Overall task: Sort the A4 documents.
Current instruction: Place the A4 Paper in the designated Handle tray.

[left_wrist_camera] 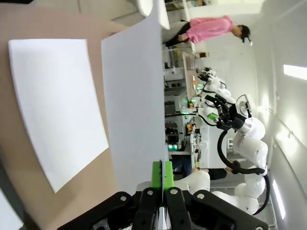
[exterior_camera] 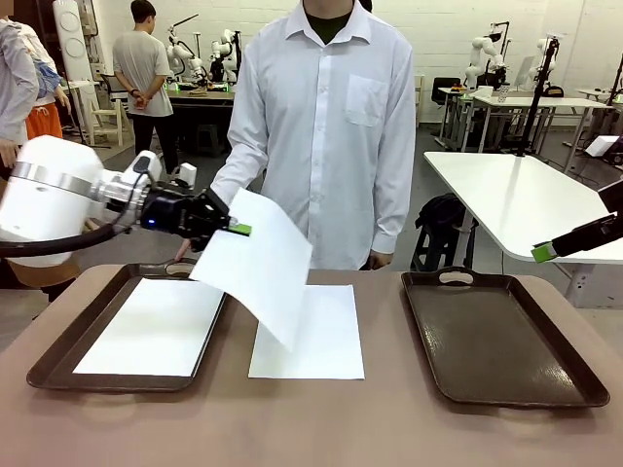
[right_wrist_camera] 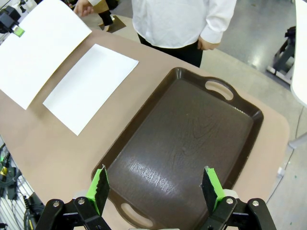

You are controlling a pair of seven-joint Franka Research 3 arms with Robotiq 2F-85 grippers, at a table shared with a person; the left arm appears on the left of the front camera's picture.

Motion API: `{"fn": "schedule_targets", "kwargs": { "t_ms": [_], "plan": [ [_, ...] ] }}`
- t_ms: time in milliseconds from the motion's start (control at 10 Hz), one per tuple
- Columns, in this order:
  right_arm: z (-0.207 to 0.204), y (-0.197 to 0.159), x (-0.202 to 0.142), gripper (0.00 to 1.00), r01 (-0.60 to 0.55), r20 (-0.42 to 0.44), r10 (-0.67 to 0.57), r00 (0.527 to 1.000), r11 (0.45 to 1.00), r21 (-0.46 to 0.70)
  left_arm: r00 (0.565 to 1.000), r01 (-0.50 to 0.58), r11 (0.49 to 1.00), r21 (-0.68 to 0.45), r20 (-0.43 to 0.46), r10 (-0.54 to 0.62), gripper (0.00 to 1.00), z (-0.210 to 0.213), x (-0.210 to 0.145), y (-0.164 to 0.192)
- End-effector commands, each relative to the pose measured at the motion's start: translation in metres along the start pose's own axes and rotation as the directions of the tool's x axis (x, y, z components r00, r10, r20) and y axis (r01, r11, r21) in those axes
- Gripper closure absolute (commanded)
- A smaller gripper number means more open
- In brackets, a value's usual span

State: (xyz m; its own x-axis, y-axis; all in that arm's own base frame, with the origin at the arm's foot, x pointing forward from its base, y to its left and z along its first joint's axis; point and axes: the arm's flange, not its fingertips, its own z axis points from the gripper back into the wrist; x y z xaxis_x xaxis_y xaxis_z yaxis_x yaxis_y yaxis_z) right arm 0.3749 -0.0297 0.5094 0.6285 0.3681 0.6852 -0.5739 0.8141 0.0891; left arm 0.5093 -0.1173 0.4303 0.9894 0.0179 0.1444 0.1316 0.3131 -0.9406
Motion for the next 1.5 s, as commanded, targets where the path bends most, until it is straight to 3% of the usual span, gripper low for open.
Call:
{"fn": "schedule_targets", "kwargs": {
  "t_ms": [0,200,500,1000,1400],
  "plan": [
    [-0.002,-0.002,-0.001,0.00,-0.002,0.011,0.002,1.000,1.000,0.017,0.998,-0.061,0.995,0.073,-0.008,0.062,0.99,0.022,-0.014,-0.010],
    [-0.002,-0.002,-0.001,0.00,-0.002,0.011,0.002,1.000,1.000,0.017,0.994,-0.070,0.989,0.130,-0.074,0.080,0.99,0.044,-0.010,-0.010],
    [-0.002,-0.002,-0.001,0.00,-0.002,0.011,0.002,1.000,1.000,0.017,0.994,-0.033,0.983,0.183,-0.095,0.051,0.99,0.068,0.007,0.015],
    [-0.002,-0.002,-0.001,0.00,-0.002,0.011,0.002,1.000,1.000,0.017,0.997,0.023,0.987,0.159,-0.080,-0.010,0.99,0.086,0.013,0.063],
    [-0.002,-0.002,-0.001,0.00,-0.002,0.011,0.002,1.000,1.000,0.017,0.994,-0.023,0.973,0.231,-0.095,0.046,0.99,0.105,0.004,0.068]
  ]
}}
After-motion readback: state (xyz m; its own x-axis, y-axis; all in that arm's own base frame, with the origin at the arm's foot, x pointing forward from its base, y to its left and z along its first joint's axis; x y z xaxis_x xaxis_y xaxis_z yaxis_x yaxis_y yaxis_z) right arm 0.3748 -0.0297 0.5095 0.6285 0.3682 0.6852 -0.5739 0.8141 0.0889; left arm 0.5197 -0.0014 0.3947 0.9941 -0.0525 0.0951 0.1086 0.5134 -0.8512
